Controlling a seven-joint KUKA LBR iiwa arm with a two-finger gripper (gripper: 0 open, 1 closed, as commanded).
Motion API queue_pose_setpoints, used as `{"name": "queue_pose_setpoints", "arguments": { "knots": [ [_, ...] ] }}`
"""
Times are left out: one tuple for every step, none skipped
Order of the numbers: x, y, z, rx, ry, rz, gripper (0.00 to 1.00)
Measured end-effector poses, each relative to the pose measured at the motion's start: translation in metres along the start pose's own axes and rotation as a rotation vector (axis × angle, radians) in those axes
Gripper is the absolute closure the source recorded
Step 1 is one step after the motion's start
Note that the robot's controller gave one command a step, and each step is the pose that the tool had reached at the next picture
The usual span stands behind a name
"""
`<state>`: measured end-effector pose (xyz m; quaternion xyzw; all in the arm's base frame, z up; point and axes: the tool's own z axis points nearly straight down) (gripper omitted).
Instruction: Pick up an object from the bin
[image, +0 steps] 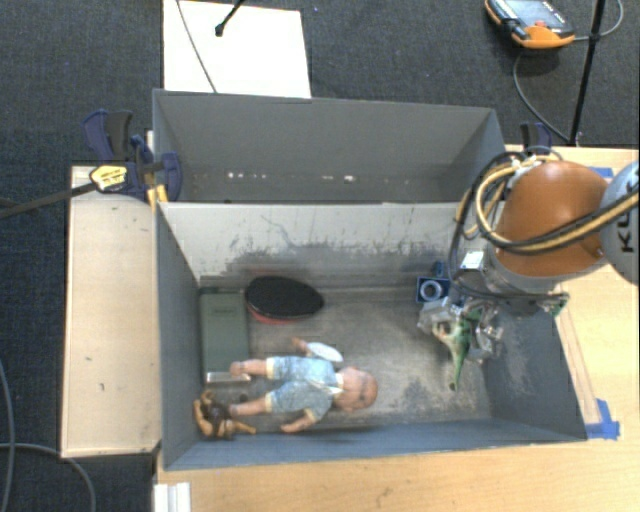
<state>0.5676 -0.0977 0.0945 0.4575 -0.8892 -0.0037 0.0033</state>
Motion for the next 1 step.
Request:
{"name": "queue_pose_setpoints", "arguments": {
  "knots": [
    [-0.0007,-0.0019,-0.0216,0.007,-0.003,0.001,1.0]
  ]
}}
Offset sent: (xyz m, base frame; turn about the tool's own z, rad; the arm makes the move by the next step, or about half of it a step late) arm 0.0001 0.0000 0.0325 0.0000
